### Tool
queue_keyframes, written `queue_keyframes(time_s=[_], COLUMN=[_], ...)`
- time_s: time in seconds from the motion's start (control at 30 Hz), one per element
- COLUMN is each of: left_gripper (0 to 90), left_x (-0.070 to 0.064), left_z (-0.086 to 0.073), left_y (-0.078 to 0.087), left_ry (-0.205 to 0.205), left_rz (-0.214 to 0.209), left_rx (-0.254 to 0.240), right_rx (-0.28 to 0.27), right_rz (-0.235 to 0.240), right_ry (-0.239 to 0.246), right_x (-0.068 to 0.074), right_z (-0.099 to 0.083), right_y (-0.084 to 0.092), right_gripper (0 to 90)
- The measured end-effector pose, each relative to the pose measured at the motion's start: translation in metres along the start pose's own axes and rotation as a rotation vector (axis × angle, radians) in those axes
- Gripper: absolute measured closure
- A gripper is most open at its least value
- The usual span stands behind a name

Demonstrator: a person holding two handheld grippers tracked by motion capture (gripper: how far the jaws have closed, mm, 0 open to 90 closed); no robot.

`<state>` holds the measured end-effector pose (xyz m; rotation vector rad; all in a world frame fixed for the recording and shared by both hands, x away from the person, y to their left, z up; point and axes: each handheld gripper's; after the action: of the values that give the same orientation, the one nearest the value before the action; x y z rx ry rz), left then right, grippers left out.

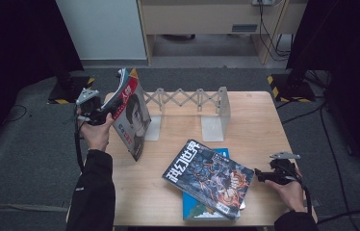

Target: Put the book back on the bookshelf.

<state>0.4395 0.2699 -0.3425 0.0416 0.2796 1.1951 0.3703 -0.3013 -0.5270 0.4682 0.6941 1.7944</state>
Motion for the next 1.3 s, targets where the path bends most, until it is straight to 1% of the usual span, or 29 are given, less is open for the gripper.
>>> queue_keyframes(time_s=[0.07,0.1,0.23,0.3,0.33,0.4,0.43,0.53,0.63,0.8,0.97,1.1,1.3], left_gripper=[86.3,86.3,86.2,86.2,86.2,86.2,86.2,86.2,86.2,86.1,85.6,84.7,82.2], left_x=[-0.001,-0.002,-0.001,-0.003,-0.003,-0.003,-0.003,-0.002,-0.006,-0.008,-0.002,0.000,0.000], left_z=[-0.003,-0.006,-0.009,-0.009,-0.009,-0.009,-0.009,-0.009,-0.010,-0.013,-0.016,-0.019,-0.019], left_y=[-0.004,-0.008,-0.014,-0.015,-0.015,-0.015,-0.015,-0.014,-0.014,-0.015,-0.011,-0.010,-0.009], left_ry=[-0.003,-0.013,-0.007,-0.025,-0.025,-0.049,-0.048,-0.064,-0.090,-0.095,-0.073,-0.071,-0.081], left_rz=[0.022,0.039,0.054,0.073,0.073,0.111,0.125,0.141,0.156,0.158,0.140,0.136,0.142], left_rx=[-0.012,-0.020,-0.034,-0.041,-0.041,-0.048,-0.052,-0.060,-0.074,-0.089,-0.094,-0.101,-0.098], right_rx=[-0.002,-0.002,0.005,0.006,0.006,0.003,0.004,0.006,0.010,0.010,0.011,0.009,0.007], right_rz=[0.001,0.000,0.001,0.002,0.002,0.003,0.003,0.004,0.003,0.003,0.003,0.002,0.002], right_ry=[-0.002,-0.002,0.004,0.006,0.006,0.006,0.005,0.006,0.007,0.005,0.005,0.006,0.007], right_x=[0.000,0.000,0.000,0.000,0.000,-0.001,0.000,0.000,0.000,0.000,0.000,0.000,0.000], right_z=[0.000,0.000,0.000,0.000,0.000,0.000,0.000,0.000,0.000,0.000,0.000,0.000,-0.001], right_y=[0.000,0.000,-0.001,-0.001,-0.001,-0.001,-0.001,-0.001,-0.001,-0.001,-0.001,-0.001,-0.001], right_gripper=[8.6,8.5,8.5,8.5,8.5,8.5,8.5,8.5,8.5,8.5,8.5,8.5,8.5])
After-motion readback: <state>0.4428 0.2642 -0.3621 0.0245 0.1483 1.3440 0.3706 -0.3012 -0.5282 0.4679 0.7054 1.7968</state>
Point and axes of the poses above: each handheld gripper's, and its own axes: y roughly backward along the jaws, z roughly out of its top, x roughly to its left, and after that the axes turned 8 degrees about -x, right-handed
